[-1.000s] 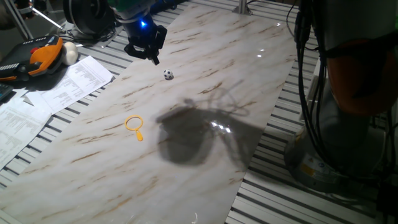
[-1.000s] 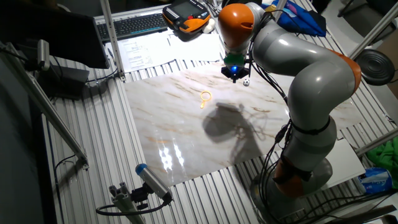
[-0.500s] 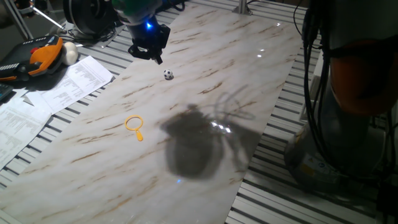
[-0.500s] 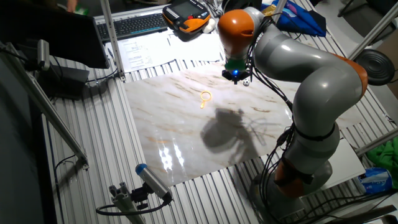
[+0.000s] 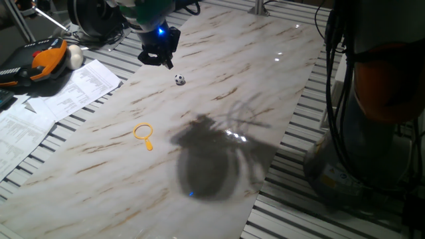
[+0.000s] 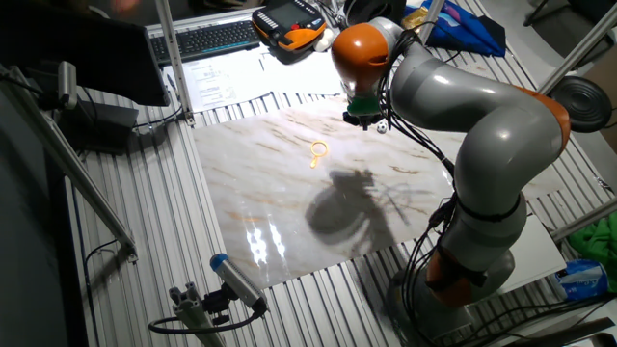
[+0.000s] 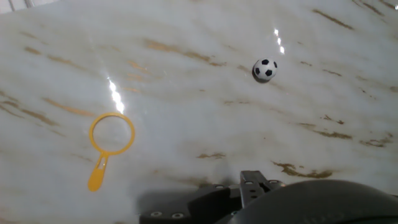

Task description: Attach the bubble ring to the ball

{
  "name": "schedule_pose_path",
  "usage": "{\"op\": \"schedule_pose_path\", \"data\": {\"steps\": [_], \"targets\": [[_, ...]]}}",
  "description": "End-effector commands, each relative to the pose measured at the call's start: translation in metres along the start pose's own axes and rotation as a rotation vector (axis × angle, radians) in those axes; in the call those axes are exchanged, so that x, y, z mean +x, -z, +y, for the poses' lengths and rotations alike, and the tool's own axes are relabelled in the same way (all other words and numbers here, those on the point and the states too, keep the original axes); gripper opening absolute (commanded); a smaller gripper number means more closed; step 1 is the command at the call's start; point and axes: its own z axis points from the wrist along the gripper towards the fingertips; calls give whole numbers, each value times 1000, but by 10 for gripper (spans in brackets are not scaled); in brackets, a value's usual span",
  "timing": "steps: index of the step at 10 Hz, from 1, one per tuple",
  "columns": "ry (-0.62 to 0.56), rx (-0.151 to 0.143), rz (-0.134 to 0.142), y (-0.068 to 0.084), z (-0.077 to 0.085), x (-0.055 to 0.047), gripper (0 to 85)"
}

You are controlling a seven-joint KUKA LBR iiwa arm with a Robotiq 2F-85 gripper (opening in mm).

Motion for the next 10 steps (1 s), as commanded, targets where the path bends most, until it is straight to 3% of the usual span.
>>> {"op": "schedule_pose_path", "data": {"steps": [1,4,7,10], "targets": [[-11,-7,12,0,-1,0,0],[-60,-39,52,0,-1,-1,0],[-104,-27,67,-3,-3,-3,0],[-130,-65,101,-5,-3,-4,0]]}}
